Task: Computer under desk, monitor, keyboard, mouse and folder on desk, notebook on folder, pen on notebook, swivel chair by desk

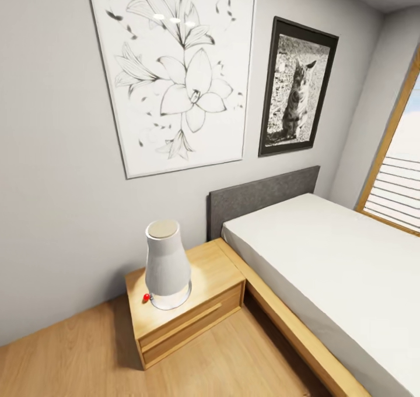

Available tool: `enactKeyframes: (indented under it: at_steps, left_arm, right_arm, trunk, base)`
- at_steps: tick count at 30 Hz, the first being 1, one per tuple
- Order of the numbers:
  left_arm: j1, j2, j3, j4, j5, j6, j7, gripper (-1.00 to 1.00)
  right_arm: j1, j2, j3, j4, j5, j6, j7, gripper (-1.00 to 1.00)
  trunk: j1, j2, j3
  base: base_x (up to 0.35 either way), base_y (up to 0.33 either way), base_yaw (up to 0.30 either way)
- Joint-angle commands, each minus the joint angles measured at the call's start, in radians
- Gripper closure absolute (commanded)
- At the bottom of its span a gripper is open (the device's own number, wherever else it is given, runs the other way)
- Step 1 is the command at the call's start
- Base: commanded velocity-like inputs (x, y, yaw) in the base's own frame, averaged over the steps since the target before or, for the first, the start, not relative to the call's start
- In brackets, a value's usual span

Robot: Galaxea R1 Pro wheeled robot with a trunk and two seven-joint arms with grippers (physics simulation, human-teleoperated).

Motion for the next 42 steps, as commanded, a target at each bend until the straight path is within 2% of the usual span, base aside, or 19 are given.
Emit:
enactKeyframes:
  at_steps: [1, 42]
  left_arm:
    - [0.001, 0.000, 0.000, -0.002, 0.004, 0.000, 0.001, -1.00]
    - [0.000, -0.001, 0.000, -0.001, 0.004, -0.001, 0.001, -1.00]
  right_arm:
    - [-0.001, 0.000, 0.000, 0.001, -0.001, -0.003, -0.001, -1.00]
    - [-0.001, 0.001, 0.000, 0.001, -0.003, -0.005, -0.001, -1.00]
  trunk:
    - [0.000, -0.001, -0.002]
    - [0.000, -0.001, -0.008]
  base:
    - [-0.176, 0.000, -0.226]
    - [-0.006, 0.000, -0.290]
